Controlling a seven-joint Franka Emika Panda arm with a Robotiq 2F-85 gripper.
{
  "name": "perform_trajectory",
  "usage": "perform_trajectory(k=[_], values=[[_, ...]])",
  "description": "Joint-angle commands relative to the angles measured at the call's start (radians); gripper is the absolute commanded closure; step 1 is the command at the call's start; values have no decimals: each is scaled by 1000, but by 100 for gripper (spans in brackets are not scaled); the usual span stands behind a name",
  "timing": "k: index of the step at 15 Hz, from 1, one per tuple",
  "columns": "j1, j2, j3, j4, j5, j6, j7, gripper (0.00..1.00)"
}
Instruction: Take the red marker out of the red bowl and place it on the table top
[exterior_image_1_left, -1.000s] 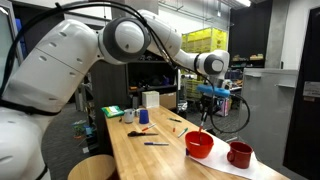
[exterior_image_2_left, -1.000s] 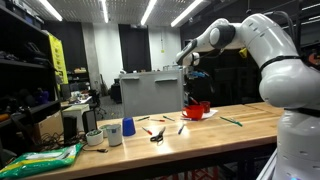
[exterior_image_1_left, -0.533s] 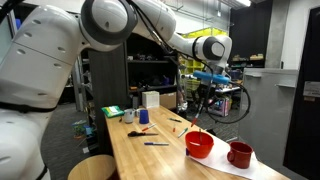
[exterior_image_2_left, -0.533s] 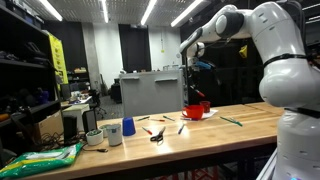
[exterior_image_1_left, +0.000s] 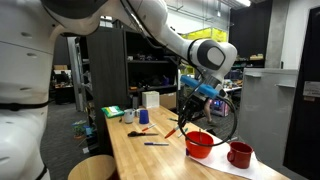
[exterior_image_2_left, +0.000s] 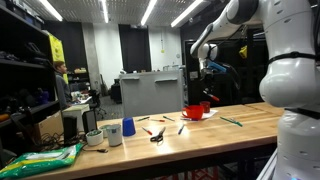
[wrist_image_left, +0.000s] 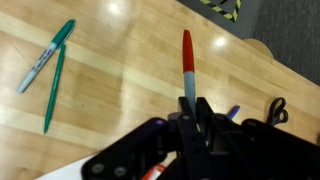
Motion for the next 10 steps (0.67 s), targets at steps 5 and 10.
perform_trajectory(k=[5,10], values=[[22,-137,-83,-394,6,163,85,97],[15,-109,-119,-500,6,281,85,97]])
